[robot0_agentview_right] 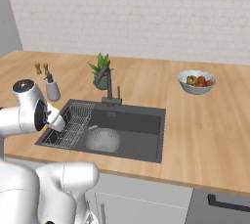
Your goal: Put the colander in the sink, put the banana in the colander, and turn on the sink faucet and pour water over the colander.
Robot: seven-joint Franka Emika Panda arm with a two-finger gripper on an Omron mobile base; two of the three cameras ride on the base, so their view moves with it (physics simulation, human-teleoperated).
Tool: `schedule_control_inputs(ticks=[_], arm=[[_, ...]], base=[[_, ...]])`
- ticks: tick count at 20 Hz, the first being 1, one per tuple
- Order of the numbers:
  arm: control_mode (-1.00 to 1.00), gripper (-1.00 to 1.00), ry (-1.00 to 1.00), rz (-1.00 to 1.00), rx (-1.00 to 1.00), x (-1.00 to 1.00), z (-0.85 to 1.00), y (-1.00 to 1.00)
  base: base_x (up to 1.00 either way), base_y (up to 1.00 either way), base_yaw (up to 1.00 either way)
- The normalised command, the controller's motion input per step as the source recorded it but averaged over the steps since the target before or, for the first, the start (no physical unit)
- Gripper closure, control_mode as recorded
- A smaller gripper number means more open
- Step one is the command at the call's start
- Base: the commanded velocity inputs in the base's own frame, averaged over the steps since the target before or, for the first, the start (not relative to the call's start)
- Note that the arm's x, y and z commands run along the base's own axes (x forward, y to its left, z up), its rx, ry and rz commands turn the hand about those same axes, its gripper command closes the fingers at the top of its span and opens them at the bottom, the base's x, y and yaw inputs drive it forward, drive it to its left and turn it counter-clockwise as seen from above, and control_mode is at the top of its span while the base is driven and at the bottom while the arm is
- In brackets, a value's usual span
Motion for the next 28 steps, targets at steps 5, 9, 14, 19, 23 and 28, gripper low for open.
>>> schedule_control_inputs(ticks=[5, 9, 14, 19, 23, 28], arm=[[-1.0, 1.0, 0.03, 0.01, 0.02, 0.01, 0.02, -1.0], [-1.0, 1.0, 0.02, 0.06, 0.01, 0.13, 0.0, -0.97], [-1.0, 1.0, 0.0, 0.11, 0.0, 0.2, 0.0, -0.69], [-1.0, 1.0, 0.01, 0.13, 0.0, 0.43, -0.03, -0.33], [-1.0, 1.0, 0.06, 0.13, 0.0, 0.54, -0.24, -0.16], [-1.0, 1.0, 0.1, 0.13, 0.0, 0.53, -0.37, -0.08]], base=[[0.0, 0.0, 0.0], [0.0, 0.0, 0.0], [0.0, 0.0, 0.0], [0.0, 0.0, 0.0], [0.0, 0.0, 0.0], [0.0, 0.0, 0.0]])
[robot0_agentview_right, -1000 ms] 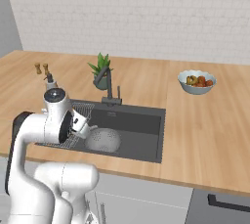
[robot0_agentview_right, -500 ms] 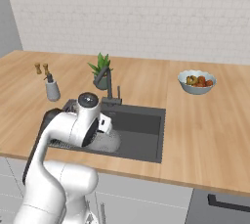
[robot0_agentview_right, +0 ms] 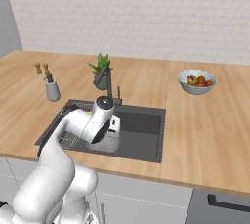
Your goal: Put the colander in the sink, put the banana in the colander, and turn on the sink faucet and pour water over the colander.
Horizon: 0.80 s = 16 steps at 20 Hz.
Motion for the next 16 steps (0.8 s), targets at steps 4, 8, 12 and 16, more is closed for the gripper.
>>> schedule_control_inputs(ticks=[4, 8, 12, 16], arm=[[-1.0, 1.0, 0.12, 0.15, 0.02, 0.48, -0.37, -0.08], [-1.0, 1.0, 0.14, 0.14, 0.04, 0.38, -0.38, 0.0], [-1.0, 1.0, 0.14, 0.11, 0.05, 0.29, -0.51, 0.0], [-1.0, 1.0, 0.12, 0.07, 0.05, 0.24, -0.48, 0.0]], base=[[0.0, 0.0, 0.0], [0.0, 0.0, 0.0], [0.0, 0.0, 0.0], [0.0, 0.0, 0.0]])
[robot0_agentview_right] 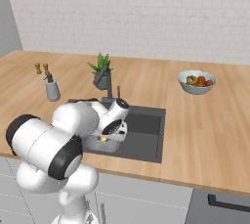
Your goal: Put the colander in the sink, put the banana in the colander, and turn on the sink faucet and pour water over the colander.
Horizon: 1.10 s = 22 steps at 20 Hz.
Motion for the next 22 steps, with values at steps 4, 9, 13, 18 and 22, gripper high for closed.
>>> schedule_control_inputs(ticks=[4, 9, 13, 18, 22], arm=[[-1.0, 1.0, 0.07, 0.06, 0.04, 0.1, -0.45, 0.01], [-1.0, 1.0, 0.06, 0.03, 0.04, 0.19, -0.41, 0.01], [-1.0, 1.0, 0.05, 0.02, 0.01, 0.34, -0.32, 0.0], [-1.0, 1.0, 0.01, 0.01, 0.0, 0.28, -0.18, 0.04], [-1.0, 1.0, 0.01, 0.0, 0.0, 0.24, -0.17, 0.07]], base=[[0.0, 0.0, 0.0], [0.0, 0.0, 0.0], [0.0, 0.0, 0.0], [0.0, 0.0, 0.0], [0.0, 0.0, 0.0]])
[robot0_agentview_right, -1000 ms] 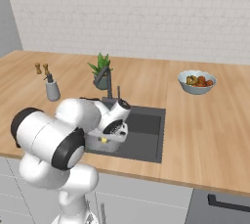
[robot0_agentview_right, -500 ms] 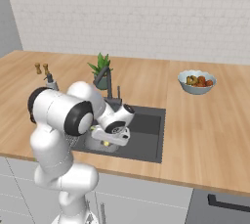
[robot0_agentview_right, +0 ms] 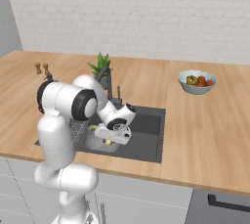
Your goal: Put the colander in the sink, put the banana in the colander, and turn on the sink faucet and pour water over the colander.
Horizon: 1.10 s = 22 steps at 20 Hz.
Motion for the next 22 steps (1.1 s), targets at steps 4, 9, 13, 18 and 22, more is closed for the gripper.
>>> schedule_control_inputs(ticks=[4, 9, 13, 18, 22], arm=[[-1.0, 1.0, 0.01, 0.0, 0.0, 0.2, -0.21, 0.18], [-1.0, 1.0, 0.0, 0.0, 0.0, 0.08, -0.21, 0.2], [-1.0, 1.0, 0.0, 0.0, -0.01, 0.0, -0.1, 0.19], [-1.0, -1.0, -0.03, 0.0, -0.05, -0.2, 0.0, 0.1], [-1.0, -1.0, -0.06, 0.0, -0.08, -0.2, 0.0, 0.01]], base=[[0.0, 0.0, 0.0], [0.0, 0.0, 0.0], [0.0, 0.0, 0.0], [0.0, 0.0, 0.0], [0.0, 0.0, 0.0]])
